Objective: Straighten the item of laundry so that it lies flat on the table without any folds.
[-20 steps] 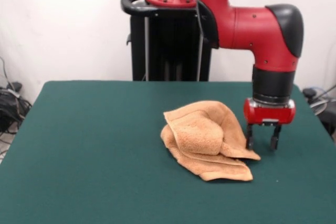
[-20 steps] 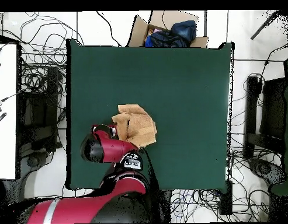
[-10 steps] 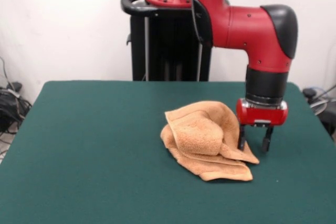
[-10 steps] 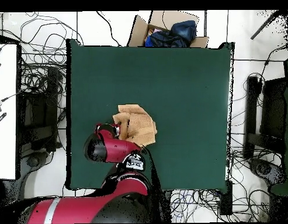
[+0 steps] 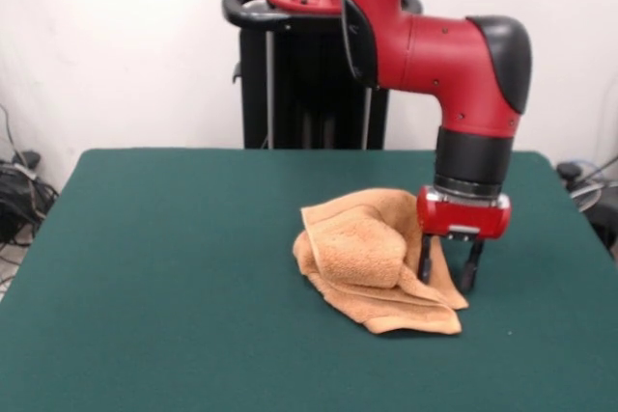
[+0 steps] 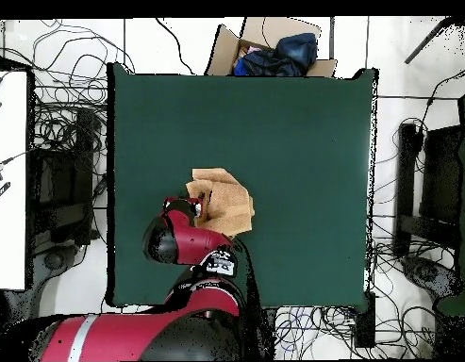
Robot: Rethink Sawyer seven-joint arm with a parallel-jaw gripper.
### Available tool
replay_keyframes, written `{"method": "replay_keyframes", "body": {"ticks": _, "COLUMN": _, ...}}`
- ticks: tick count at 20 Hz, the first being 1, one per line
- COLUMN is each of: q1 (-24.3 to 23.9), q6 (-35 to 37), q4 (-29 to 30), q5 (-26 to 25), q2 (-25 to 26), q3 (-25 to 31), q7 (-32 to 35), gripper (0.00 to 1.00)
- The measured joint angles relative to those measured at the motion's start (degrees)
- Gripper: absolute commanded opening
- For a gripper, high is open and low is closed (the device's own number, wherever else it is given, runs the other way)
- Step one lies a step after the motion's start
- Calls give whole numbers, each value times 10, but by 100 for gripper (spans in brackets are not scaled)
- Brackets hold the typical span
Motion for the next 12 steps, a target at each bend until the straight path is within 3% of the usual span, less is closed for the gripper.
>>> {"method": "replay_keyframes", "body": {"ticks": 12, "q1": 6, "q6": -20, "q4": -6, "q5": 0, "q2": 11, "q3": -6, "q7": 0, "gripper": 100}}
